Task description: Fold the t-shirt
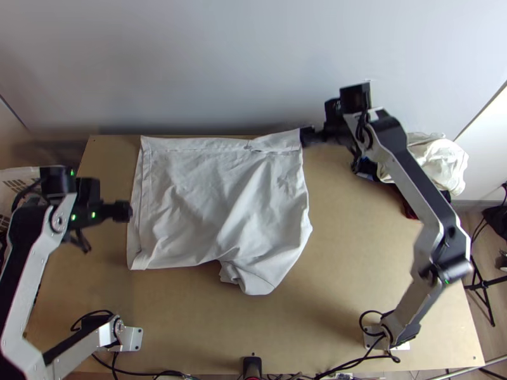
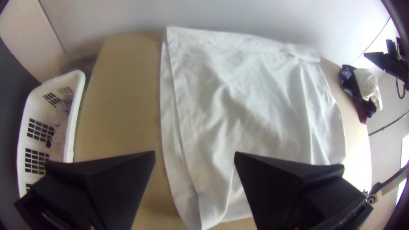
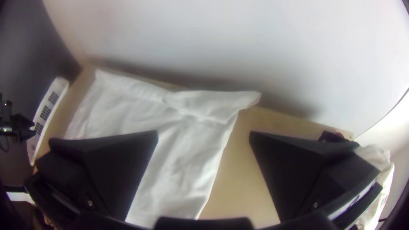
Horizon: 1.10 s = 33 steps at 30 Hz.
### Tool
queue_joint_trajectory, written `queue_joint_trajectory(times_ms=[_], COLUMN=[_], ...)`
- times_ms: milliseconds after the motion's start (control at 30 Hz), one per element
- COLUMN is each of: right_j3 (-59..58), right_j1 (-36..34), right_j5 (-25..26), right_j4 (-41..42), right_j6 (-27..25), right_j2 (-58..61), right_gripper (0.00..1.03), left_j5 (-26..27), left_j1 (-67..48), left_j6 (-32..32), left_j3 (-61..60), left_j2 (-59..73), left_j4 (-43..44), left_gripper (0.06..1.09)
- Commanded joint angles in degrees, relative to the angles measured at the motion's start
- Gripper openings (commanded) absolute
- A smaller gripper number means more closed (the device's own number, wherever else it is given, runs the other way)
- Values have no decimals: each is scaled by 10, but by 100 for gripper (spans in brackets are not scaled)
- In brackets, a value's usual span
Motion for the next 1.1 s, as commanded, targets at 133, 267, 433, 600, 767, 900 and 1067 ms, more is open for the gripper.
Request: queue_joint_trajectory(times_ms=[133, 267, 433, 600, 767, 900, 1067], right_j3=[-241, -296, -323, -328, -333, -330, -331], right_j1=[51, 67, 80, 106, 124, 139, 154], right_j5=[-32, -37, -37, -38, -38, -38, -39], right_j4=[-4, -6, -9, -21, -24, -30, -38], right_j6=[-1, -3, -4, -7, -20, -23, -28], right_j2=[-210, -257, -277, -279, -277, -272, -269], right_gripper=[99, 99, 99, 99, 99, 99, 99], left_j5=[-3, -10, -29, -34, -34, -34, -33], left_j1=[-10, -21, -47, -63, -64, -76, -79], left_j6=[52, 60, 66, 61, 57, 47, 37], left_j3=[-95, -126, -172, -201, -216, -228, -247], left_j2=[-60, -66, -64, -61, -47, -26, -12], left_j4=[-110, -116, -107, -95, -67, -29, 19], left_gripper=[96, 93, 90, 84, 78, 68, 55])
